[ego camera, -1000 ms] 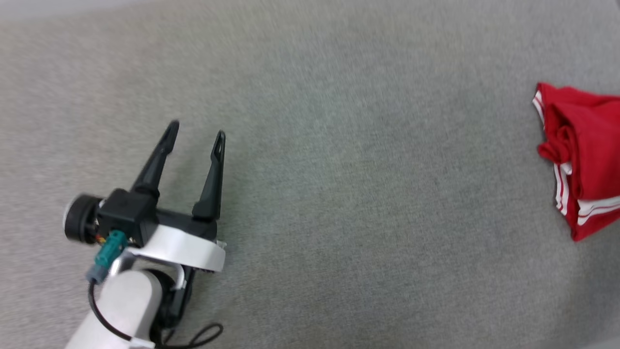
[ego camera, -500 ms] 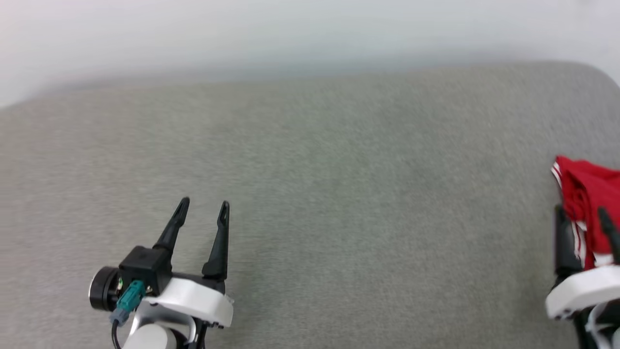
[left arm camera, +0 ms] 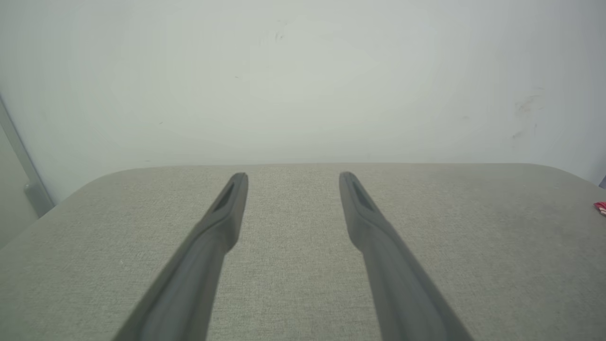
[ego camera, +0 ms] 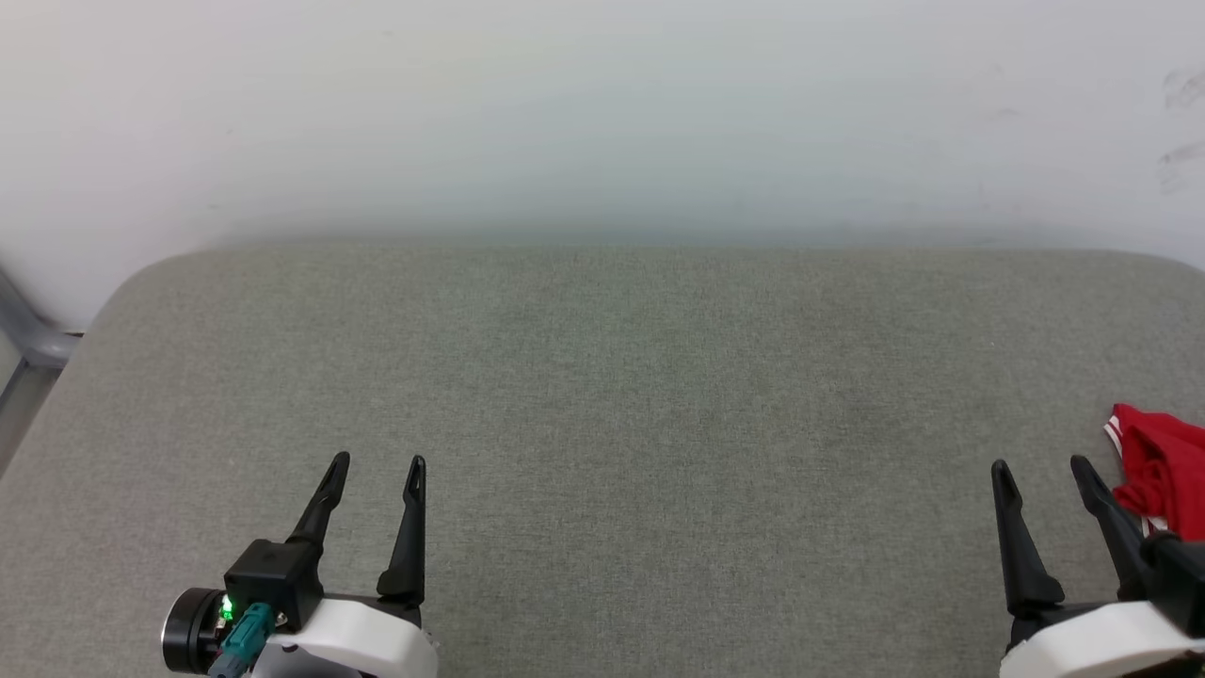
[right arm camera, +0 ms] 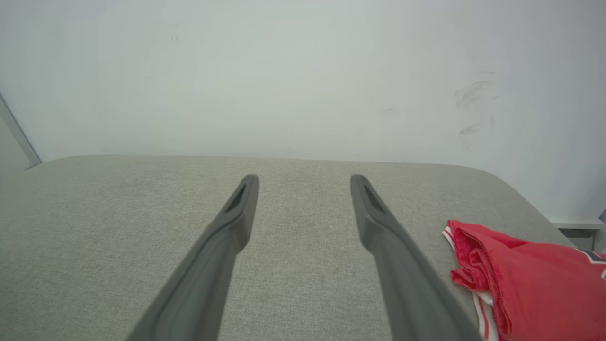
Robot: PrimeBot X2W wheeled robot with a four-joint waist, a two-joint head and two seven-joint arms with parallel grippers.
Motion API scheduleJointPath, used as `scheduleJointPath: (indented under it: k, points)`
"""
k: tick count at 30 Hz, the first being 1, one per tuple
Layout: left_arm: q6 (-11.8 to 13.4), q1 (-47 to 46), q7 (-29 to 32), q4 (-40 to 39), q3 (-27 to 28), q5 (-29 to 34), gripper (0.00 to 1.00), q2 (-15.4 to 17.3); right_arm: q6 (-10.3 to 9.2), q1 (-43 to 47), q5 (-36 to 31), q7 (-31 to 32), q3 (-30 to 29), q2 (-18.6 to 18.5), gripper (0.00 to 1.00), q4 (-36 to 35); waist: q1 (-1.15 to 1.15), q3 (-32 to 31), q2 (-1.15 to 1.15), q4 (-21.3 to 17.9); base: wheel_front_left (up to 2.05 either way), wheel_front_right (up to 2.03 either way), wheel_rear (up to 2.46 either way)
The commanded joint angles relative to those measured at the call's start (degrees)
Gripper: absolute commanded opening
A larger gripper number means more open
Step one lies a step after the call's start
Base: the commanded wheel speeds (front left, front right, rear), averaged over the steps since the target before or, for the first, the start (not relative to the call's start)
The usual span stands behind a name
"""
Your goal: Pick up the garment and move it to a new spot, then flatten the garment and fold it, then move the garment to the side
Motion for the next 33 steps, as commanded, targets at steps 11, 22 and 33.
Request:
scheduleJointPath:
  k: [11, 22, 33]
  points:
    - [-1.62, 2.2, -0.27, 1.12, 1.65, 1.44, 1.0, -1.4, -0.05, 5.81, 0.7, 2.41, 0.45, 0.52, 1.0, -6.58, 0.01, -1.01, -0.01, -0.69, 0.0, 0.0, 0.0]
    - [-3.16, 1.64, -0.28, 2.16, 3.22, 2.47, 1.0, -2.61, -0.05, 4.55, 0.88, 2.19, 0.72, 0.53, 1.0, -6.55, 0.01, -0.55, -0.01, -0.72, 0.0, 0.0, 0.0]
    - [-3.71, 1.82, 0.19, 3.59, 3.59, 2.89, 0.0, -3.43, 0.01, 4.99, 0.88, 2.36, 1.03, 0.37, 0.0, -5.38, 0.02, -0.34, -0.01, -0.64, 0.0, 0.0, 0.0]
